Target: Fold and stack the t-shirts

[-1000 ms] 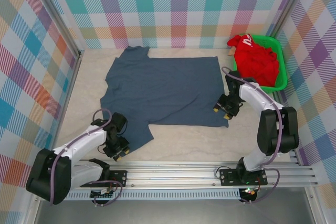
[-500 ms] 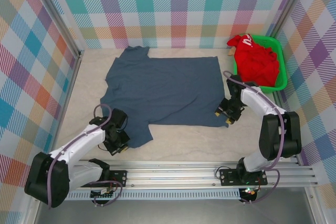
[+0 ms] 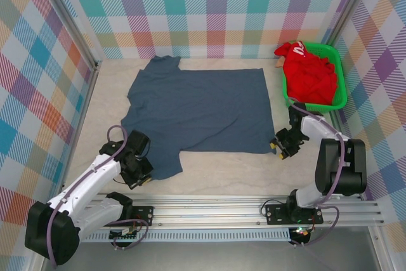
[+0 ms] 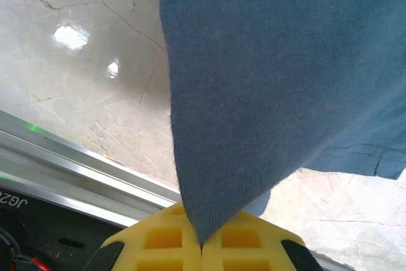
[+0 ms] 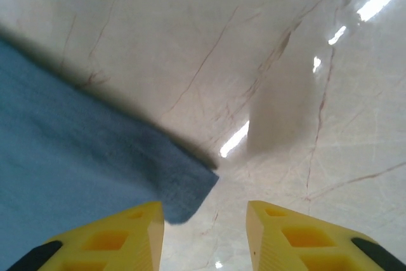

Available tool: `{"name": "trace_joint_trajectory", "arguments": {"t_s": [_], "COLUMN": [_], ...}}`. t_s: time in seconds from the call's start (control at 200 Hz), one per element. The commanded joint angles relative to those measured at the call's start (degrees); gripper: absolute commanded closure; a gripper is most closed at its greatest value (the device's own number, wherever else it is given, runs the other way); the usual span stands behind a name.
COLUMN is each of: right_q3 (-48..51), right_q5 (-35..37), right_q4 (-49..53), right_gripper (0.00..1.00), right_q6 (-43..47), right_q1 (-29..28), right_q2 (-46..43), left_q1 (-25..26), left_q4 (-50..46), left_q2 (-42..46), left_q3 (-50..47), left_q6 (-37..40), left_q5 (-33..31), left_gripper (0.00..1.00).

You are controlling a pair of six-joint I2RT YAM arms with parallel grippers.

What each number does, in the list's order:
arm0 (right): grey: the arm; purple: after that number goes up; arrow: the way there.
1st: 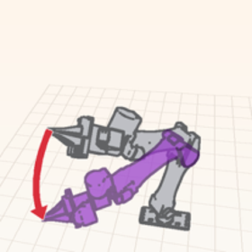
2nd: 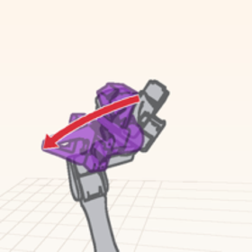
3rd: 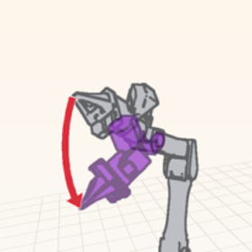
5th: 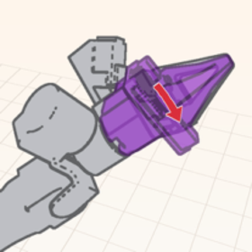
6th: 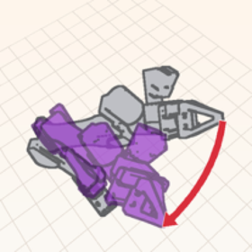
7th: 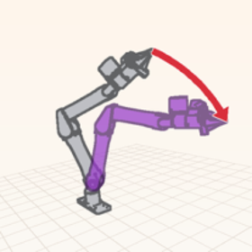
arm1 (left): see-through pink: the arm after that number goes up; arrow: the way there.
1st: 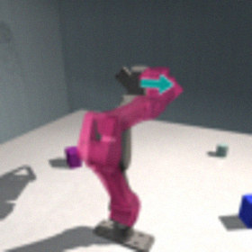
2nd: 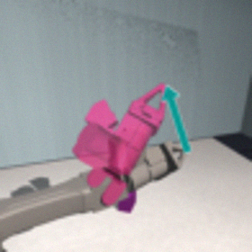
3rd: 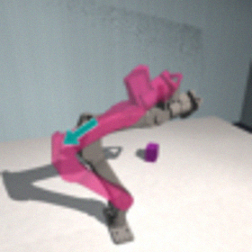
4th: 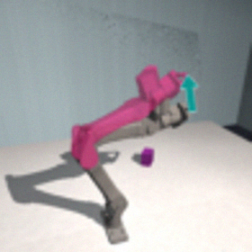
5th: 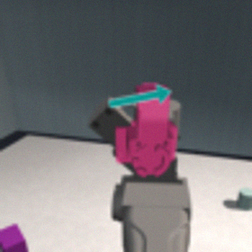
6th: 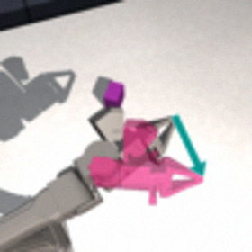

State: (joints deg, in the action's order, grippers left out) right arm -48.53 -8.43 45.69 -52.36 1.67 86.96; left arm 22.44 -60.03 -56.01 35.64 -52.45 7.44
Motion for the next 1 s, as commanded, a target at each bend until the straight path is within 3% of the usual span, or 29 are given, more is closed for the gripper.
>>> {"name": "trace_joint_trajectory", "arguments": {"t_s": [0.0, 0.34, 0.66, 0.995], "right_q3": [1.0, 2.4, 0.4, -1.8], "right_q5": [-2.3, -4.0, 1.2, 5.7], "right_q4": [-2.1, -7.0, -6.2, 6.6], "right_gripper": [0.63, 0.73, 1.00, 1.00], "right_q6": [-3.1, -6.5, -1.3, 5.5], "right_q1": [0.6, 0.6, 0.4, -2.5], "right_q2": [1.5, 5.4, 3.2, -5.6], "left_q1": [0.7, 0.7, 0.7, 5.0], "left_q4": [-2.3, -0.2, -2.0, -12.3], "left_q2": [0.3, -1.2, -0.3, 9.3], "left_q3": [1.5, 2.5, 6.0, 8.0], "left_q6": [0.6, 0.1, -0.7, -9.0], "left_q5": [-0.6, -0.9, -5.2, -7.6], "left_gripper": [1.00, 1.00, 1.00, 1.00]}}
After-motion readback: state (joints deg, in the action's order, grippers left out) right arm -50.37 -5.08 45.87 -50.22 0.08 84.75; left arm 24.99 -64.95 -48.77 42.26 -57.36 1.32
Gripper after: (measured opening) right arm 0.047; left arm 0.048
